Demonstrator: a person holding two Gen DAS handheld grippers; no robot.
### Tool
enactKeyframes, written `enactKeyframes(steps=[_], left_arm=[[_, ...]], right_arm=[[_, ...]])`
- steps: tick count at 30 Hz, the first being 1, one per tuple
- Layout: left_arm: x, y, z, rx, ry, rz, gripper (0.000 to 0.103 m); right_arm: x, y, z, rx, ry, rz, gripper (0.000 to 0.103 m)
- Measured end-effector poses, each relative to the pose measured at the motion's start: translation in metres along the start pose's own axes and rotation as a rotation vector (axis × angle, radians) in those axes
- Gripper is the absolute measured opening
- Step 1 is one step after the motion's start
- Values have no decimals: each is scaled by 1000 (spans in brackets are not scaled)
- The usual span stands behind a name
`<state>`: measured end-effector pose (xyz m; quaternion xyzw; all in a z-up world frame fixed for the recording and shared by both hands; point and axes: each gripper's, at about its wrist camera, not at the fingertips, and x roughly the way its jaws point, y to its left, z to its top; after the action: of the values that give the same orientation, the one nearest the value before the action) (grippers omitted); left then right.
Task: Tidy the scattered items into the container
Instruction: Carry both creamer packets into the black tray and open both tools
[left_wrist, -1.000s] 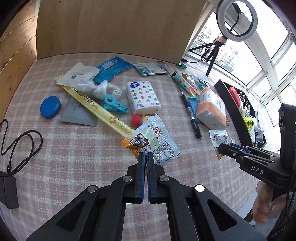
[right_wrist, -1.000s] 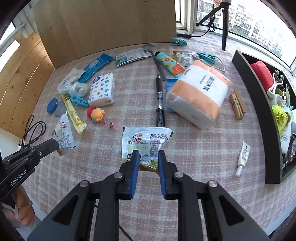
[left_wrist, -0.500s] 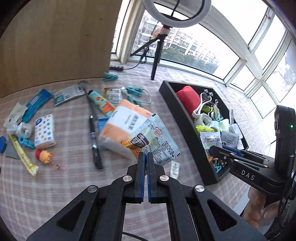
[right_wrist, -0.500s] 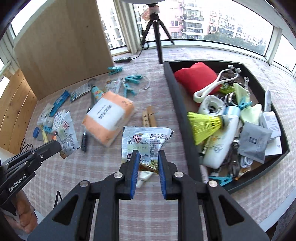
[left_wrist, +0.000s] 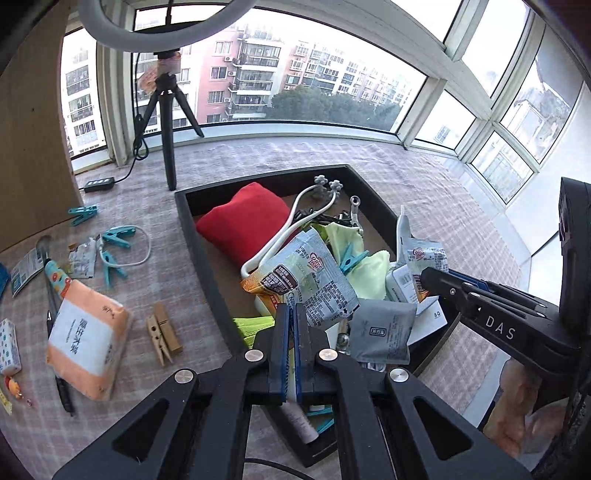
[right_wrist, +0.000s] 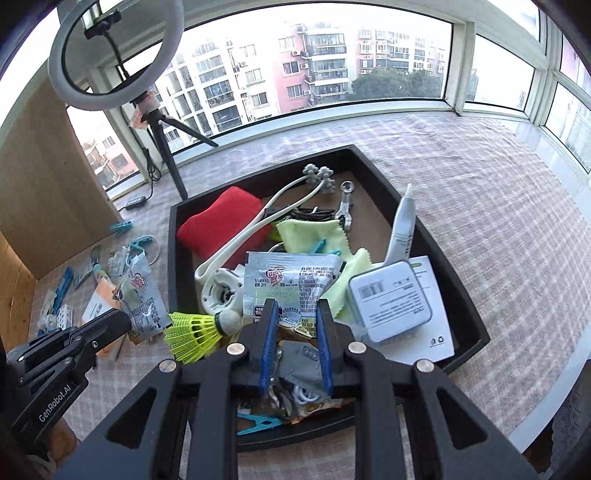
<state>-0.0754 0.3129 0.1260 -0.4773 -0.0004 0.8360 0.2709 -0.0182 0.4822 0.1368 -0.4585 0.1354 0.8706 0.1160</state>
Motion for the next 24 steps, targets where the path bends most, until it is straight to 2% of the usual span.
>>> enactKeyframes(steps=[10,12,13,14,15,16,24], left_arm=[[25,-59,25,89,15,-4,2],[28,-66,29,99,10,-9,4],[29,-68,30,95,10,-6,8],[31,-70,32,93,13,-4,26],[30,-71,32,92,4,-3,37],[30,-72,32,94,-2,1,38],[30,-70,30,94,12,14,36]], right_arm=[[8,-39,16,48,-20,-10,20],[9,-43,18,51,-24,15,21],[9,-44,18,50,-24,23,23],[10,-46,20,58,-17,14,35],[11,-48,21,69,-15,9,44],[10,-50,20,77,-22,16,58],[10,-48,19,79,-21,22,59]])
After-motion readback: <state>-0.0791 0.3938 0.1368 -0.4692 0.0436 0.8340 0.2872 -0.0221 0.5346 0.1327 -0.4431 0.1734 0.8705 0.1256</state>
